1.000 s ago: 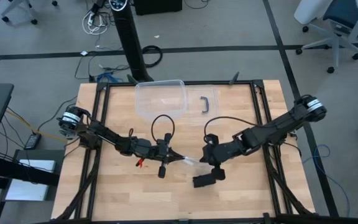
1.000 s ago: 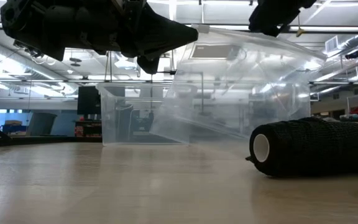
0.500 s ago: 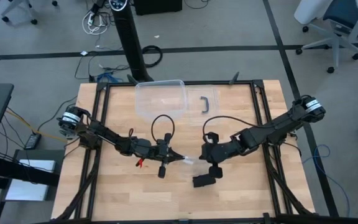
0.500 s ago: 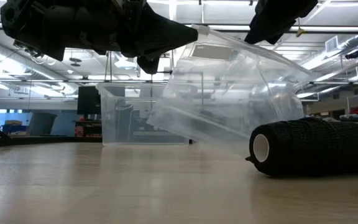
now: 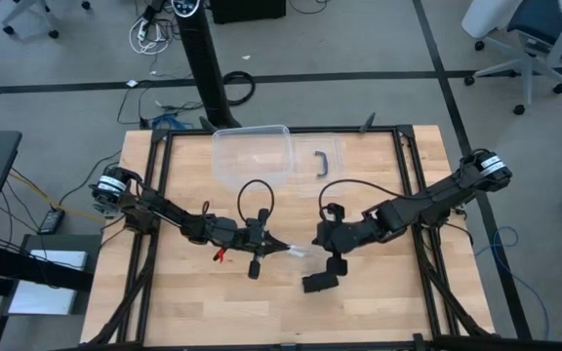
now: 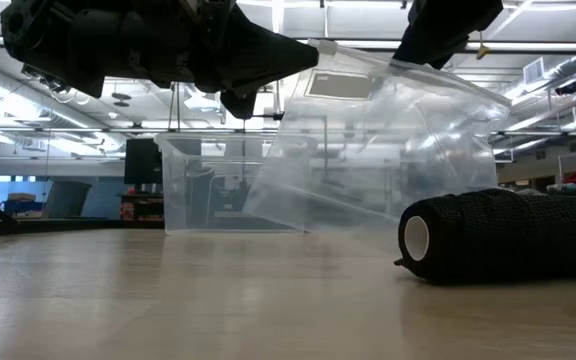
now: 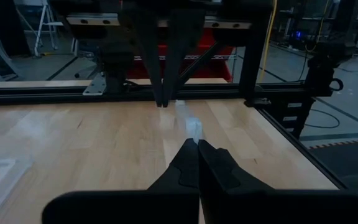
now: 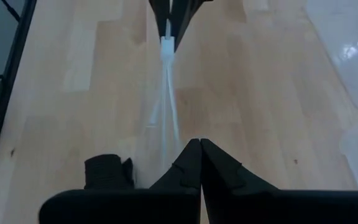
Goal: Roll bandage
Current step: Open the transparent zip bag
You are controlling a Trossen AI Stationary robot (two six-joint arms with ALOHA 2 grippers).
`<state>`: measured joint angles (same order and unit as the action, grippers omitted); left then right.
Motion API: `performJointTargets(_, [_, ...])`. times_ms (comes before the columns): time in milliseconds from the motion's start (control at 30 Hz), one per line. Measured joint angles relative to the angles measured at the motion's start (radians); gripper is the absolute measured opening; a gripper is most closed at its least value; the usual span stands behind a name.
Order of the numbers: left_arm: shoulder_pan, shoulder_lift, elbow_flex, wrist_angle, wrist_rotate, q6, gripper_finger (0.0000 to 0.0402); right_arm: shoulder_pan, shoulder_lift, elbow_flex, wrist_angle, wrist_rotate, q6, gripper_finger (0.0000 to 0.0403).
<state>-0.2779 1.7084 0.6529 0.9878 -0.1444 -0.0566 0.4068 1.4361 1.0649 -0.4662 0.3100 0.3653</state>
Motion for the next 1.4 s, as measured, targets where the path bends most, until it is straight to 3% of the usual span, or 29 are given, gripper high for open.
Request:
performJointTargets(500, [0.000,0.000,0.000,0.000,0.000,-0.003,0.0000,0.006,0.020,0.000,0.007,-0.093,0.037,0.0000])
performJointTargets(633, [0.000,0.000,0.000,-0.003,-0.001,-0.003,0.0000,0.027,-0.003,-0.001,0.003,-0.014,0.053,0.0000])
performJointTargets(767, [0.000,0.000,0.000,-0.005,-0.001,-0.004,0.0000,0.035,-0.026,0.000,0.021,0.001,0.052,0.0000])
performJointTargets(1400, [0.000,0.000,0.000,0.000,-0.001,-0.003,0.0000,0.017,0.034,-0.001,0.026,-0.092,0.048,0.0000])
